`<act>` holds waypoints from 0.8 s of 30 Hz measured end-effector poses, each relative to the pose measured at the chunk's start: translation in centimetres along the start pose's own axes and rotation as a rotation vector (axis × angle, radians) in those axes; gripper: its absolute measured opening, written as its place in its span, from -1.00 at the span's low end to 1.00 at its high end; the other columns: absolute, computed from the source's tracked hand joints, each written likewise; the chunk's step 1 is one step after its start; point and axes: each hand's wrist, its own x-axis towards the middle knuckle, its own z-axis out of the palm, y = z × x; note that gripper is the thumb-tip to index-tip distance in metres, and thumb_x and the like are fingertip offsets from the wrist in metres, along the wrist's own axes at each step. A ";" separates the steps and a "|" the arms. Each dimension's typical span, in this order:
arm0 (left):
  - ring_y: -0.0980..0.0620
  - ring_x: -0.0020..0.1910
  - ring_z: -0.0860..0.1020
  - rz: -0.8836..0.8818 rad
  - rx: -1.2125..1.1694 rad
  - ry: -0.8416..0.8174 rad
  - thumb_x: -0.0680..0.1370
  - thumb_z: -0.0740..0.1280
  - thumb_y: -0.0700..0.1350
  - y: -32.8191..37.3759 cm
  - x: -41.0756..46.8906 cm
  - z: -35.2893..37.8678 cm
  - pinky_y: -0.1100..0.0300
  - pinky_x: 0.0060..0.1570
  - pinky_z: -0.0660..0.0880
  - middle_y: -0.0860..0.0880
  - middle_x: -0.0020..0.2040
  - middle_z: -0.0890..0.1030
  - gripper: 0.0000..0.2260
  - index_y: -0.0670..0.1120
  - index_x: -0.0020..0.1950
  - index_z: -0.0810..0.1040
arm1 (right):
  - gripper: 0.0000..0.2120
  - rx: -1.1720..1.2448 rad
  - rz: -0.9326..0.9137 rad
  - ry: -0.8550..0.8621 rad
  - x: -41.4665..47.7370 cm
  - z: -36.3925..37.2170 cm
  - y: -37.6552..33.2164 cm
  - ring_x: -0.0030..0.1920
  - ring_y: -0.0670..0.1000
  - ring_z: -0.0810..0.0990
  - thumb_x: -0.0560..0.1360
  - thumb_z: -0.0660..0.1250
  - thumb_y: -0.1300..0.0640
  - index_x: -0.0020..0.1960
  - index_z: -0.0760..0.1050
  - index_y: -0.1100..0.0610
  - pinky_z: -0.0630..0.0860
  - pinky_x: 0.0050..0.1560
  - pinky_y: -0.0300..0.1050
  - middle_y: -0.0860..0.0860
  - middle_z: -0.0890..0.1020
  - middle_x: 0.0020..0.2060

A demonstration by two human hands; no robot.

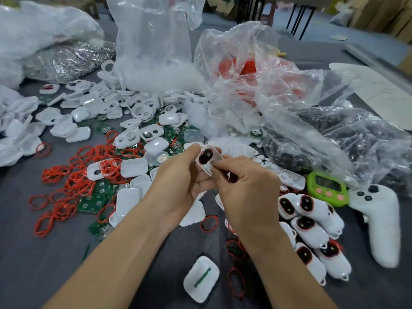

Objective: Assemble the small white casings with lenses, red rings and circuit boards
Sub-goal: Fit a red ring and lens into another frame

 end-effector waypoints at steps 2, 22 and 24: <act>-0.07 -0.11 0.74 -0.006 0.022 0.006 0.73 0.16 -0.10 0.0 0.1 -0.2 0.11 -0.19 0.69 -0.22 0.00 0.74 -0.66 -0.27 0.09 0.67 | -0.90 -0.015 -0.009 -0.038 -0.2 -0.1 0.1 -0.19 -0.02 0.69 0.44 0.47 0.13 -0.09 0.75 0.05 0.63 -0.14 -0.08 -0.07 0.73 -0.18; -0.06 -0.09 0.74 -0.006 0.112 -0.076 0.73 0.16 -0.09 -0.8 -0.1 0.0 0.07 -0.17 0.68 -0.24 0.01 0.74 -0.66 -0.26 0.09 0.66 | -0.74 0.320 0.643 -0.189 1.3 -0.6 1.3 -0.40 -0.07 0.54 0.15 0.52 -0.05 -0.22 0.56 -0.03 0.59 -0.26 0.05 -0.10 0.62 -0.43; -0.08 -0.09 0.74 -0.005 0.095 -0.081 0.73 0.16 -0.11 -0.8 -0.2 0.2 0.08 -0.18 0.67 -0.26 0.00 0.73 -0.67 -0.28 0.10 0.65 | -0.70 0.358 0.629 -0.202 1.4 -0.8 1.2 -0.37 -0.06 0.52 0.14 0.47 -0.12 -0.19 0.52 -0.06 0.58 -0.20 0.12 -0.11 0.57 -0.42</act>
